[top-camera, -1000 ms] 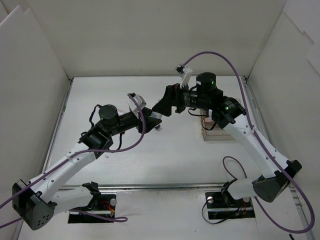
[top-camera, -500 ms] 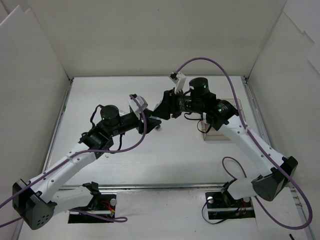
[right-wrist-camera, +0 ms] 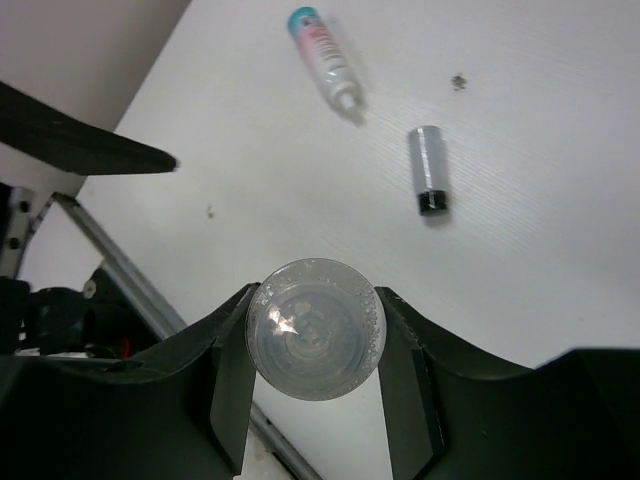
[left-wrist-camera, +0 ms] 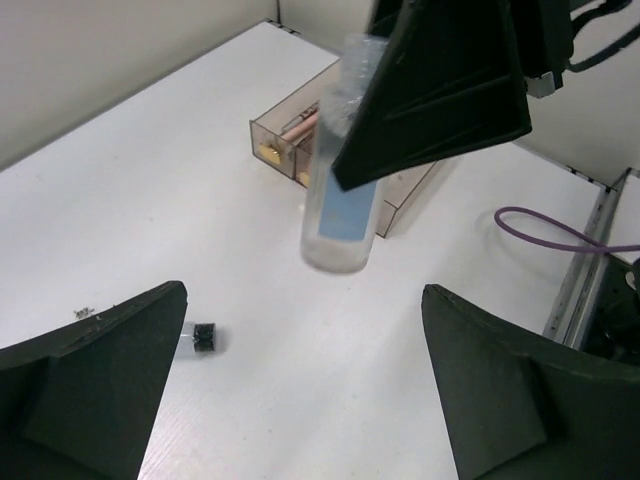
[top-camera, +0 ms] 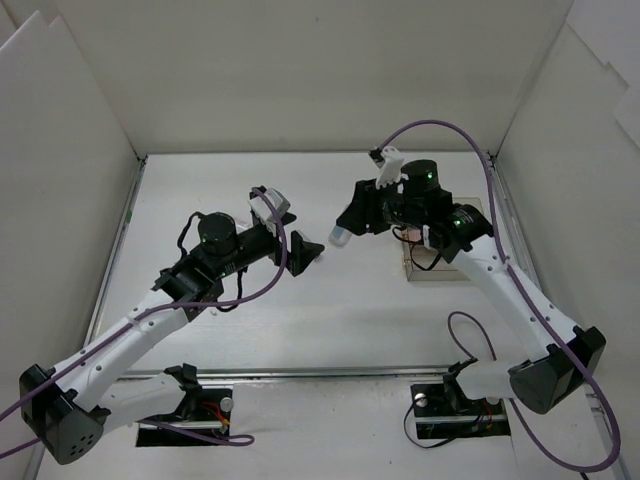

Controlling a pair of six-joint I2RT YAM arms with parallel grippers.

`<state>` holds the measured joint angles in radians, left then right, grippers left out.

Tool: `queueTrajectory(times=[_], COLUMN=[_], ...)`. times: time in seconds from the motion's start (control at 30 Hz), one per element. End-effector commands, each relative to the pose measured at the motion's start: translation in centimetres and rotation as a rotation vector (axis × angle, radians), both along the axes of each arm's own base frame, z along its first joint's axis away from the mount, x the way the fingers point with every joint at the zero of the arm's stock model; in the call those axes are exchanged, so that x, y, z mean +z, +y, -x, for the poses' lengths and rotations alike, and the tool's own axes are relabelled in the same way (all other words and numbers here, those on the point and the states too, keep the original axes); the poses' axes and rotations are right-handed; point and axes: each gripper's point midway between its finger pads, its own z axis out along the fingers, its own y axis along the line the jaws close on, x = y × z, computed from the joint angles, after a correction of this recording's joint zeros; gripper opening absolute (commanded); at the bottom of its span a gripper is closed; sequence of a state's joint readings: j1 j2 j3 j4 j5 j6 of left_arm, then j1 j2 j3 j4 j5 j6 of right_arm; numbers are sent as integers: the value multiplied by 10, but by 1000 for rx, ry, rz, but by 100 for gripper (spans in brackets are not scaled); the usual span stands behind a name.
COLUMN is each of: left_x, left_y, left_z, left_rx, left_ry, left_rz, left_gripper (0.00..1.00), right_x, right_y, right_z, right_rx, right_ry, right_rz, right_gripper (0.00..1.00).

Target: Organize the makeup

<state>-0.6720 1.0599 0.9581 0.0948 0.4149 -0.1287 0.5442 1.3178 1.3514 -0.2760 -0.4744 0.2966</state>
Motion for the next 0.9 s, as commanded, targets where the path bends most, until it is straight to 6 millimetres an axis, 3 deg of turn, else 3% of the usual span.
queueTrajectory(times=[0.0, 0.03, 0.1, 0.13, 0.17, 0.2, 0.23, 0.3, 0.33, 0.37, 0.47, 0.53, 0.6, 0.87], left_x=[27, 24, 12, 7, -6, -8, -14, -28, -38, -48, -70, -79, -84, -94], left_y=[17, 25, 37, 47, 55, 59, 72, 83, 89, 99, 113, 111, 112, 117], left_z=[-9, -15, -21, -28, -29, -31, -39, -41, -45, -48, -53, -54, -55, -50], left_rx=[122, 184, 265, 342, 381, 413, 503, 560, 597, 647, 714, 701, 707, 707], left_ry=[-33, -20, 24, 44, 86, 105, 139, 204, 237, 290, 398, 440, 466, 514], left_rz=[59, 54, 25, 18, -17, -25, -31, -73, -93, -101, -107, -110, -106, -116], left_gripper=[99, 99, 99, 99, 99, 100, 99, 99, 99, 99, 99, 99, 99, 99], right_x=[29, 18, 16, -2, -7, -5, -22, -26, -42, -44, -65, -77, -96, -128], right_y=[-37, -53, -79, -99, -112, -127, -146, -170, -180, -194, -216, -226, -231, -233], right_z=[-14, -19, -21, -25, -25, -22, -22, -19, -16, -15, -16, -23, -27, -57], right_rx=[-138, -200, -280, -356, -403, -449, -523, -615, -646, -708, -791, -829, -839, -866], right_ry=[-155, -154, -187, -168, -169, -185, -172, -183, -160, -165, -130, -121, -98, -94], right_rz=[28, 86, 142, 210, 235, 252, 314, 345, 380, 404, 468, 479, 494, 440], right_gripper=[0, 0, 0, 0, 0, 0, 0, 0, 0, 0, 0, 0, 0, 0])
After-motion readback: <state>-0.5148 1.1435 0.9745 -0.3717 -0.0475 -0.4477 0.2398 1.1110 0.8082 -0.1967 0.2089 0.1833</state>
